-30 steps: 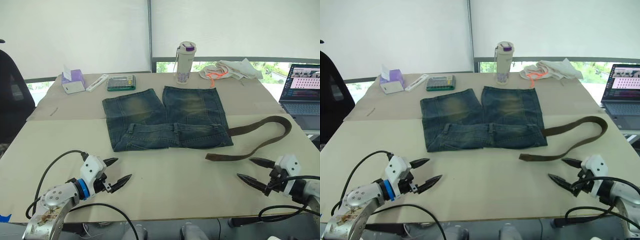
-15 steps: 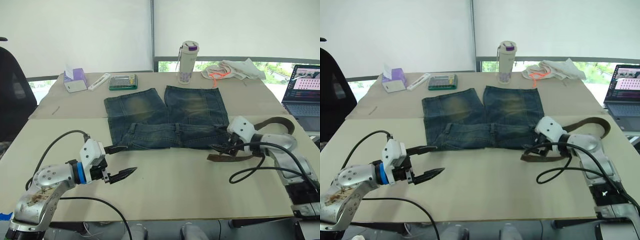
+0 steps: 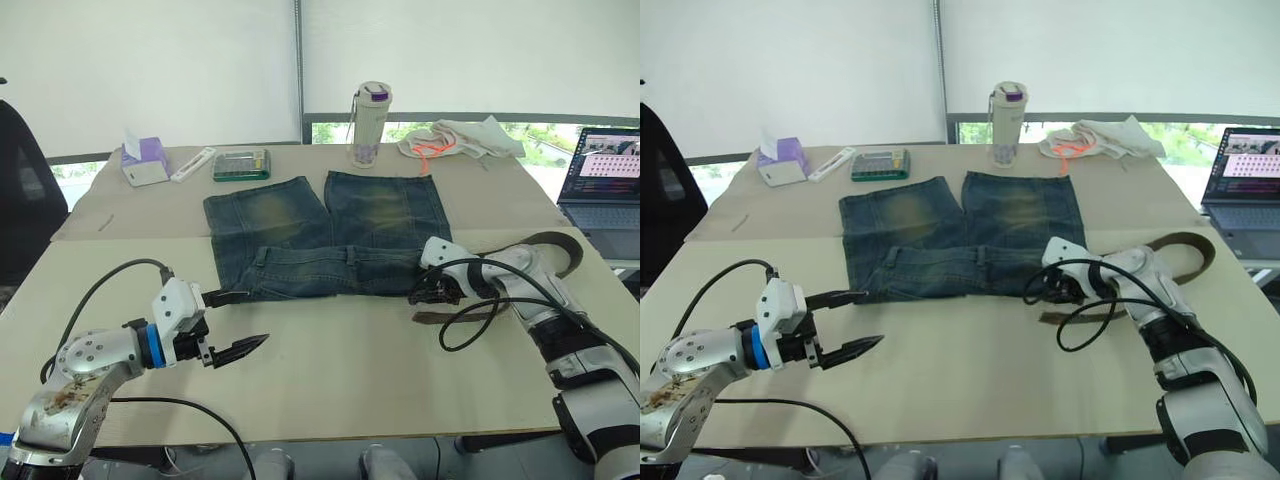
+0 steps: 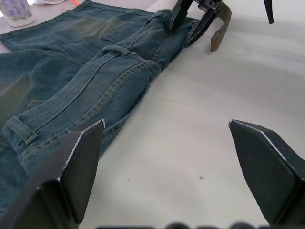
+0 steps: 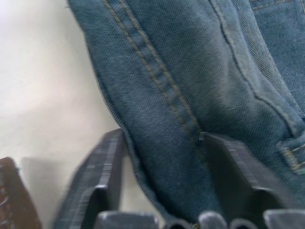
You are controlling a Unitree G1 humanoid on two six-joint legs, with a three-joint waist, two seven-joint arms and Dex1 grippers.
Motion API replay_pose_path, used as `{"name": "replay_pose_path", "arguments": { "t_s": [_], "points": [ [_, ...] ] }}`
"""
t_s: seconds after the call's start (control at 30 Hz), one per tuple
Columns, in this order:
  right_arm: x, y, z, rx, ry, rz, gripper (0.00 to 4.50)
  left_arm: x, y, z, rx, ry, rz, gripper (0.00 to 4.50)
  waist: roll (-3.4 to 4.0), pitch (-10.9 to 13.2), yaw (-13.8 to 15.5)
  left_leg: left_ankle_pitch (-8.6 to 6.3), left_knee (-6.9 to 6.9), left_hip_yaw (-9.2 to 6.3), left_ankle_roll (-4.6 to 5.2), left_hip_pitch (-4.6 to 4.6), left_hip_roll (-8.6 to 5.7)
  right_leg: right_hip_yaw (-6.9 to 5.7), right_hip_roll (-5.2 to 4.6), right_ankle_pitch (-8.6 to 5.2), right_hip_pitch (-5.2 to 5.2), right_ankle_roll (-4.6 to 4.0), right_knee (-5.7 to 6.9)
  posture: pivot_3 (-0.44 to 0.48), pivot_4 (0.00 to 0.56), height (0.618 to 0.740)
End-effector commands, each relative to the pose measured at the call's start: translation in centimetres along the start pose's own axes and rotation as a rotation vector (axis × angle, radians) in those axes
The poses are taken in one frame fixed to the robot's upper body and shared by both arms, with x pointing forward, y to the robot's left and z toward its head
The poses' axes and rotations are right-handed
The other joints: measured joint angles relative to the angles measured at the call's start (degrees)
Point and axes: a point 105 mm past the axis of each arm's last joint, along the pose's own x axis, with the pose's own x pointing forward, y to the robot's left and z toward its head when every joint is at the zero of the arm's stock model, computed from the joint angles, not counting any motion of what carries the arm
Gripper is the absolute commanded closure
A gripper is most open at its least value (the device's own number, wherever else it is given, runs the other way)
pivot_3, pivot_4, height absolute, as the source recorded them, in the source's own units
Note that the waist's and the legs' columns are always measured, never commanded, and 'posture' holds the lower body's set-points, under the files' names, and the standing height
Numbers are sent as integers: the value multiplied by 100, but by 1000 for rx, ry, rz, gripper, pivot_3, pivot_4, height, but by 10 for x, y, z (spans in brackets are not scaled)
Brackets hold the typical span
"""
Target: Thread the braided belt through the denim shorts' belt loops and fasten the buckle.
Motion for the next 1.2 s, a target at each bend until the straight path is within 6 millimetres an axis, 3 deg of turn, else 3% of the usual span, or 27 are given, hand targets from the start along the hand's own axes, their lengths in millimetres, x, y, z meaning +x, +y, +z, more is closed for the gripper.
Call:
{"name": "replay_pose_path", "arguments": {
  "t_s": [0.03, 0.17, 0.5, 0.67, 0.8, 0.93, 1.0, 1.2],
  "points": [
    [-4, -6, 8, -26, -30, -23, 3217, -2, 1, 7, 59, -25, 15, 75, 0, 0, -2, 0, 0, -2, 0, 0, -1, 0, -1, 0, 0, 0, 0, 0, 150, 740],
    [-10, 11, 7, -38, -41, 68, 4463, 0, 2, 7, 64, -24, 14, 75, 0, 0, -3, 0, -1, -3, 0, 1, 1, 1, 2, 0, 0, 0, 2, 0, 150, 740],
    [-40, 55, -20, -34, 37, 239, 4463, 3, 3, 10, 72, -20, 2, 75, 1, -1, 49, 0, 1, -13, 0, -3, -3, -9, -4, -1, 5, 1, -3, 0, 150, 740],
    [-52, 51, -31, -34, 61, 178, 4463, 6, 3, 12, 74, -19, -8, 75, 1, -1, 45, 0, 1, -11, 0, -3, -3, -9, -3, -1, 5, 2, -3, 0, 150, 740],
    [-54, 42, -20, -71, -10, 111, 4463, 7, 3, 12, 73, -18, -21, 75, 0, 0, 39, 0, 4, -5, 0, -3, -4, -9, -4, -1, 6, 2, -3, 0, 150, 740],
    [-70, 31, -4, -78, -106, 48, 3005, 8, 2, 12, 75, -16, -37, 75, 0, 0, 27, 0, 4, -3, 0, -4, -2, -8, -3, -1, 3, 2, -1, 0, 150, 740],
    [-87, 29, -6, -26, -106, 60, 2362, 9, 1, 13, 76, -20, -46, 75, 1, 0, 28, 0, 3, -4, 0, -4, -1, -8, -2, -1, 3, 2, -1, 0, 150, 740],
    [-123, 41, -27, 27, 8, 172, 2362, 11, -10, 13, 79, -8, -116, 75, 5, 2, 50, -1, 4, -2, 1, -6, -1, -9, -6, -2, 6, 3, -8, 0, 150, 740]
  ]
}}
